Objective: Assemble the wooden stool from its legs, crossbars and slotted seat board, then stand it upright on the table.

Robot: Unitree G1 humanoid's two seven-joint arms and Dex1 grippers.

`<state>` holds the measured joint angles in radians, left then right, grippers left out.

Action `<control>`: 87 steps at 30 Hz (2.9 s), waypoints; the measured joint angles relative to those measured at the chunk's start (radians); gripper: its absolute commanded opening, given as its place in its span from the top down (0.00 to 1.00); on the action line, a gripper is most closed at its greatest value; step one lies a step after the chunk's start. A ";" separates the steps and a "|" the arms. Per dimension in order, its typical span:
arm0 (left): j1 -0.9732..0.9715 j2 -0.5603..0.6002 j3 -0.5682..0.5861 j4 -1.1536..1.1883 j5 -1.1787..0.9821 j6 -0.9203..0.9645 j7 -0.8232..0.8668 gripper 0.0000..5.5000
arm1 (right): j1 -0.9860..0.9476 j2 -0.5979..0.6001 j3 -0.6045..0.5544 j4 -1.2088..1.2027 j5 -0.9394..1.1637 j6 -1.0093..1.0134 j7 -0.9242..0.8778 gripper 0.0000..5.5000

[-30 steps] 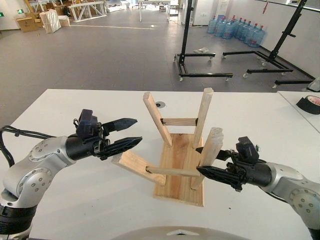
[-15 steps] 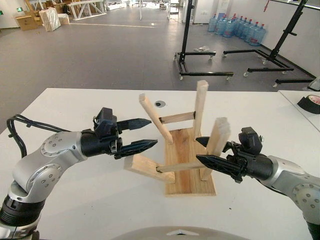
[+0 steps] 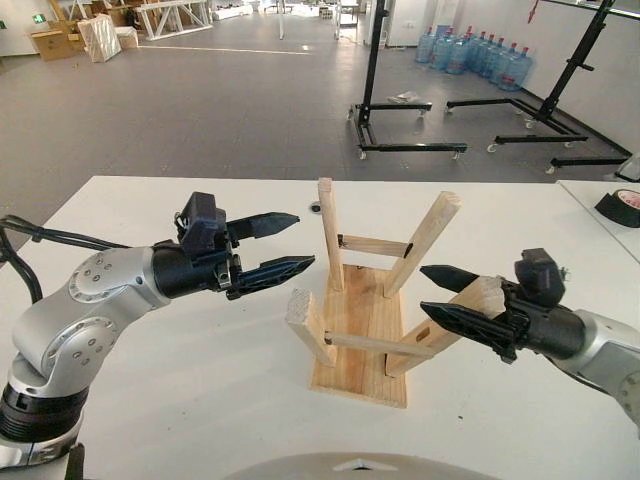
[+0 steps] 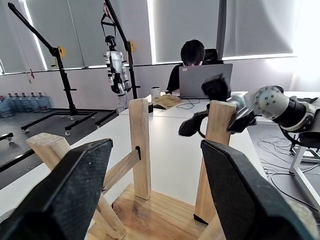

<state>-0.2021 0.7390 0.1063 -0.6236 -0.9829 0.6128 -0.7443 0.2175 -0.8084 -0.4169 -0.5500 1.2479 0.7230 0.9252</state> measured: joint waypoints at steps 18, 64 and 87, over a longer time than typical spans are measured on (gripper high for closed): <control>0.028 -0.001 -0.040 -0.036 -0.053 0.044 0.008 0.41 | 0.025 -0.047 -0.048 0.012 -0.090 -0.014 0.124 0.56; 0.104 0.065 -0.025 0.022 0.004 -0.021 -0.213 0.41 | -0.012 -0.031 0.056 -0.023 -0.178 -0.123 0.078 0.62; 0.123 -0.213 -0.061 0.127 0.127 -0.085 -0.017 0.41 | -0.001 -0.031 0.098 -0.003 -0.239 -0.191 0.126 0.62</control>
<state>-0.0788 0.5257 0.0452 -0.4970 -0.8555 0.5274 -0.7613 0.2168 -0.8395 -0.3192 -0.5531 1.0088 0.5318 1.0510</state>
